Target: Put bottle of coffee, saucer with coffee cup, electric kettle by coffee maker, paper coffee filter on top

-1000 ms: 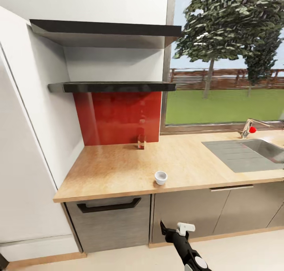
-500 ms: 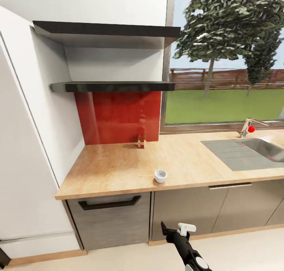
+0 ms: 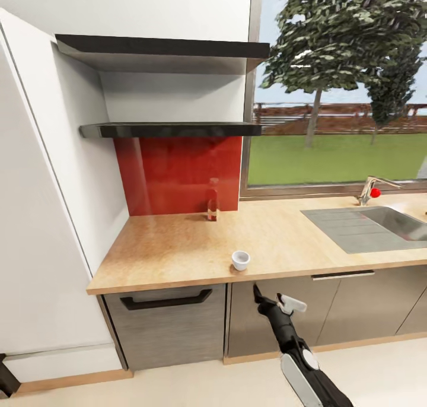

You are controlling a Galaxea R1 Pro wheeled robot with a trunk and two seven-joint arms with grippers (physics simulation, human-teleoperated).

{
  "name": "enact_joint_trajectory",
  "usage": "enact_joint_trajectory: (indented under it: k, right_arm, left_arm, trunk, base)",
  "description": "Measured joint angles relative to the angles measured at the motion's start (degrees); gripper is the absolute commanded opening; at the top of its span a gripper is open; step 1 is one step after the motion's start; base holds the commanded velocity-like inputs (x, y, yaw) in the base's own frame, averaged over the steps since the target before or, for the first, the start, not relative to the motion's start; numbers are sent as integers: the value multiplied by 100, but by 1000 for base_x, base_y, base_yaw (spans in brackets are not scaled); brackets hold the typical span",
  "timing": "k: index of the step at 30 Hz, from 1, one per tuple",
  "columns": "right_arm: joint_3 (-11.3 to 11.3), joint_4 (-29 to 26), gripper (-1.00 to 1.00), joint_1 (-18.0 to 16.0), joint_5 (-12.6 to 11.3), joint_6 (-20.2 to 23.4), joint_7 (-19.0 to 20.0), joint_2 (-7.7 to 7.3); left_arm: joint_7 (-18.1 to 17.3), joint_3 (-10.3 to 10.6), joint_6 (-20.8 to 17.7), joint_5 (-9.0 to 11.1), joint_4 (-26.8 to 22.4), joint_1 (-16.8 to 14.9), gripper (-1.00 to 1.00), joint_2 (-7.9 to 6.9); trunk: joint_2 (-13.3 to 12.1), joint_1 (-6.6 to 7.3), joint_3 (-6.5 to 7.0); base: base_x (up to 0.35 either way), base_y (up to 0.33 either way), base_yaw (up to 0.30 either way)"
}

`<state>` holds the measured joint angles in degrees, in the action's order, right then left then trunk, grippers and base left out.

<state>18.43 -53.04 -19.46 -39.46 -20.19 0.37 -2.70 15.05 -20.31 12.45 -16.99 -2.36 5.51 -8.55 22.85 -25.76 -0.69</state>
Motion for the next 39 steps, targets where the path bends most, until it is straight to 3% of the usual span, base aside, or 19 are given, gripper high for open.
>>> enact_joint_trajectory:
  k: [13, 19, 22, 26, 28, 30, 33, 39]
  right_arm:
    - [-98, -1344, 100, 1, -6, 14, -15, -279]
    - [-232, -1692, 100, 1, 5, 225, -78, -308]
    - [-264, -1864, 100, 1, -3, 751, -316, -309]
    - [-272, -2470, 100, 0, 54, 1761, -1116, -311]
    - [-265, -2820, 100, -1, 165, 2192, -1507, -312]
    - [-265, -3182, 100, -4, 500, 2868, -1894, -308]
    - [-266, -3363, 100, -72, 890, 3779, -2098, -296]
    - [-266, -3443, 100, -345, 1105, 5391, -2189, -280]
  left_arm:
    - [0, 8, 0, -6, -4, -1, 100, -5]
    - [0, 9, 0, -7, -5, 1, 100, 0]
    - [-5, 9, 0, -15, -6, 0, 100, 1]
    - [-8, 9, -4, -31, -7, -2, 100, 1]
    - [-12, 8, -7, -37, -7, -3, 100, 1]
    - [-15, 8, -8, -38, -7, -3, 100, 1]
    - [-23, 5, -9, -32, 0, -3, 100, 6]
    - [-79, 3, -6, -21, 46, 2, 100, 3]
  trunk:
    - [0, 0, 0]
    - [-1, 0, 0]
    - [-1, 0, 0]
    - [0, 0, 0]
    - [0, 0, 0]
    - [0, 0, 0]
    - [-1, 0, 0]
    - [-1, 0, 0]
  base:
    - [0, 0, 0]
    - [0, 0, 0]
    - [0, 0, 0]
    - [0, 0, 0]
    - [0, 0, 0]
    - [0, 0, 0]
    - [0, 0, 0]
    - [0, 0, 0]
